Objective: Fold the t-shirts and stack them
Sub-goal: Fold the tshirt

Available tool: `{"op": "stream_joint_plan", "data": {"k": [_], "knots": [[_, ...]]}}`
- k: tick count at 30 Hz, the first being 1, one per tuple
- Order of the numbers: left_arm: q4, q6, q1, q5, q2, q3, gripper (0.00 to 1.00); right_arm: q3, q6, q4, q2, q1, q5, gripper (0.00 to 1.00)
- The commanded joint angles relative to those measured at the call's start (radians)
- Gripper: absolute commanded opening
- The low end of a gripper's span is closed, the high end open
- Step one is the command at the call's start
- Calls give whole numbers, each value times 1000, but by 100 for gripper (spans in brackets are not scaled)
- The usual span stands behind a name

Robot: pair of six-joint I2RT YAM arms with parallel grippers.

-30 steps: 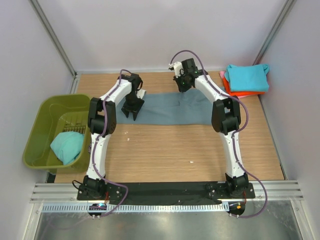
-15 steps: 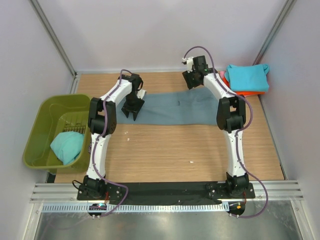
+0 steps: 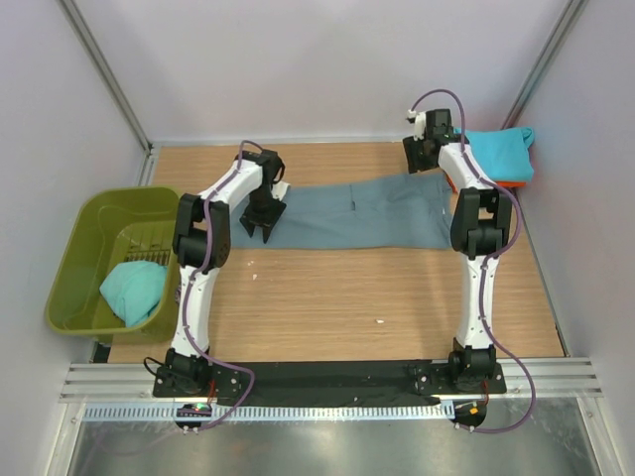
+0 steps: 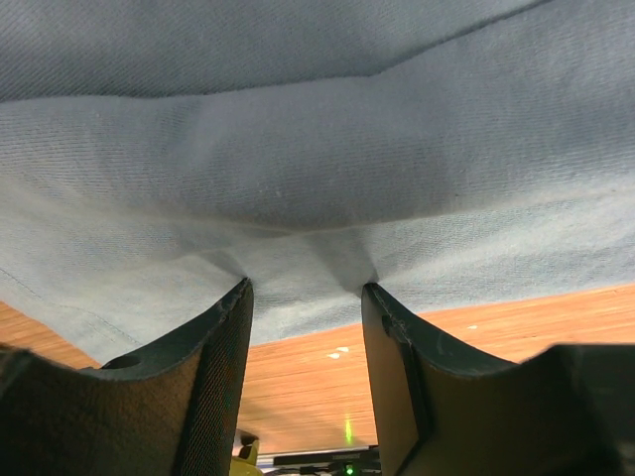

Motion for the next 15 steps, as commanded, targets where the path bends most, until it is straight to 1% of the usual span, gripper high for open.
{"op": "stream_joint_plan", "data": {"k": [1, 7, 15], "knots": [[2, 19, -1, -29, -24, -6, 49, 27, 18, 13, -3, -11, -44, 54], [-2, 27, -3, -46, 0, 9, 50, 27, 32, -21, 34, -15, -166, 53], [-2, 31, -18, -60, 8, 4, 50, 55, 27, -22, 94, -16, -176, 52]]}}
